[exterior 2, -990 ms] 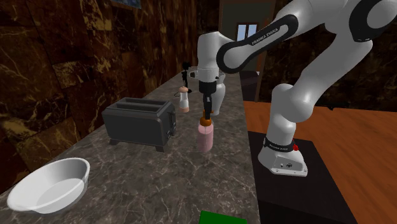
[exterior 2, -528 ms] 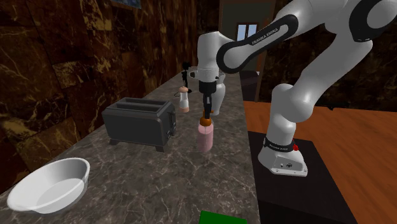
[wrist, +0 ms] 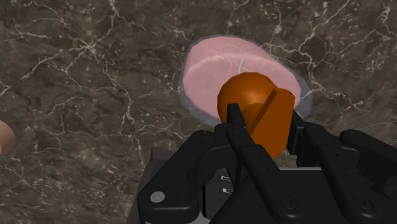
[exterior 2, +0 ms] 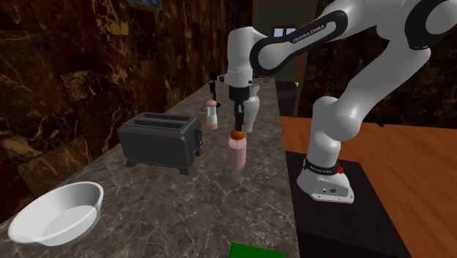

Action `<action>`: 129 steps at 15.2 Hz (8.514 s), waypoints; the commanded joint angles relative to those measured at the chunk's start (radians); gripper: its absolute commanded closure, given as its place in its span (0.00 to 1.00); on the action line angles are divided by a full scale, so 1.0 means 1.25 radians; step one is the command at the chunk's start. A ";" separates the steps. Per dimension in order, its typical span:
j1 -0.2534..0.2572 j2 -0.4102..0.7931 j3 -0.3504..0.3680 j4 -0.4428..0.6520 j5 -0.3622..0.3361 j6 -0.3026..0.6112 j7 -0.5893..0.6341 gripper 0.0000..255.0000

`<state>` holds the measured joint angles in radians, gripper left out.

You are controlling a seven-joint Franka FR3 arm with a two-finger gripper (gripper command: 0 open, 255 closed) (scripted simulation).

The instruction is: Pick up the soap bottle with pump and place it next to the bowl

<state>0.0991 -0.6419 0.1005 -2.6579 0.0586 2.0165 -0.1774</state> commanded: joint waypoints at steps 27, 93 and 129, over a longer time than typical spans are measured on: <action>-0.006 -0.017 -0.015 0.292 -0.012 -0.309 0.000 1.00; 0.166 0.821 0.258 0.960 -0.179 -0.170 0.470 1.00; 0.166 0.823 0.258 0.949 -0.180 -0.158 0.471 0.00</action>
